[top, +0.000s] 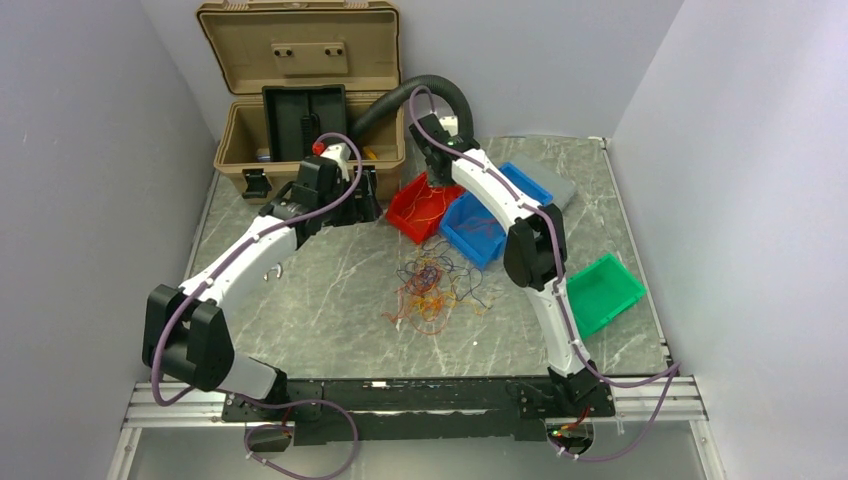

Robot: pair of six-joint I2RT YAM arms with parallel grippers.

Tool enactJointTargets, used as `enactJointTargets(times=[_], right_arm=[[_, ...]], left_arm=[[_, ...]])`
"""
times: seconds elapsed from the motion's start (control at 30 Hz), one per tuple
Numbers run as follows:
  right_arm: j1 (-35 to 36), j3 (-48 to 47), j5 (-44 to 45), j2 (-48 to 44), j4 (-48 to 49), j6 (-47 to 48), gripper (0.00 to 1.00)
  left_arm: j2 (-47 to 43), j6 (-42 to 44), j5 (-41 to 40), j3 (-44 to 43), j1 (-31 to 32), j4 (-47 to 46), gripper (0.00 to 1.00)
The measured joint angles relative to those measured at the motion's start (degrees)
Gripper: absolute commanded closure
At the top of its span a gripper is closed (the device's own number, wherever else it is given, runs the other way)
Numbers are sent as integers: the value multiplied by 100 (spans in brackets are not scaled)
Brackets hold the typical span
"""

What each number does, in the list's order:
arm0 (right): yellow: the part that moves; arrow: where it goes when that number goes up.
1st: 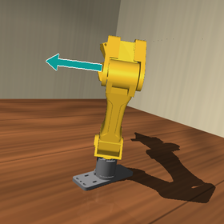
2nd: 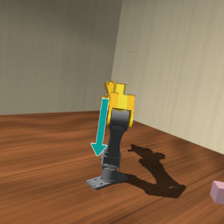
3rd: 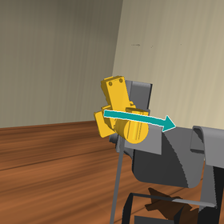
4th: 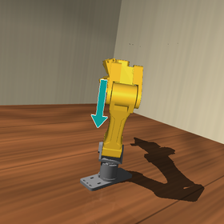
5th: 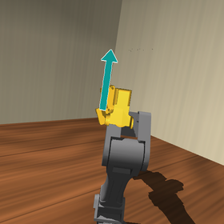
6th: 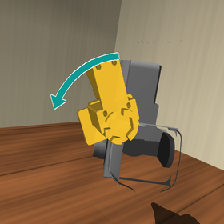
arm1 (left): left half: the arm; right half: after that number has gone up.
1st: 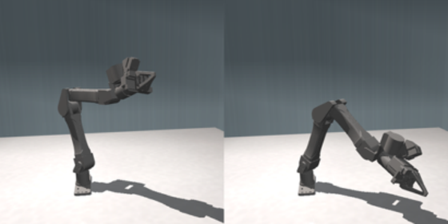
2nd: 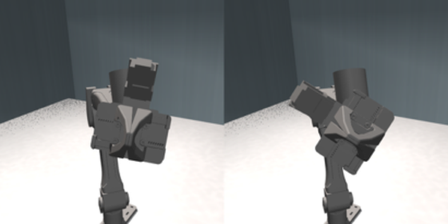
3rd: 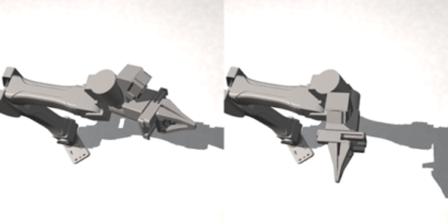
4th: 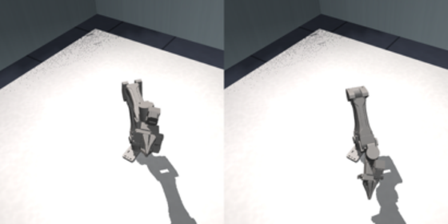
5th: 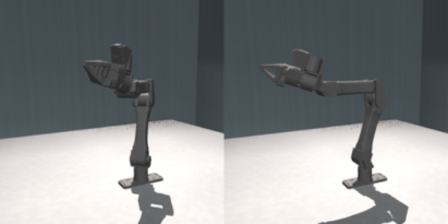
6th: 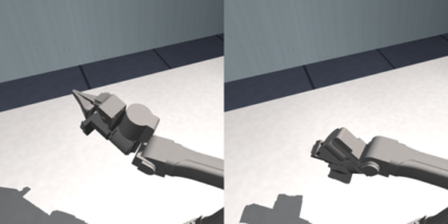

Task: Untangle the cables

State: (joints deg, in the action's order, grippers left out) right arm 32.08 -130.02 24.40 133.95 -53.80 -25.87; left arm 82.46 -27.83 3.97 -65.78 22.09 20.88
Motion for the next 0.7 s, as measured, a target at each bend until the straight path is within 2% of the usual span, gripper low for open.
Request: enactJointTargets(times=[0.27,0.5,0.7], right_arm=[[-7,-28,-409,374,411,17,100],[-26,-7,-496,916,610,-35,100],[-48,35,-452,962,708,-72,98]], left_arm=[[-101,0,-20,162,-4,-20,10],[-144,0,-20,400,-4,-31,10],[-195,9,-20,470,-4,-31,10]])
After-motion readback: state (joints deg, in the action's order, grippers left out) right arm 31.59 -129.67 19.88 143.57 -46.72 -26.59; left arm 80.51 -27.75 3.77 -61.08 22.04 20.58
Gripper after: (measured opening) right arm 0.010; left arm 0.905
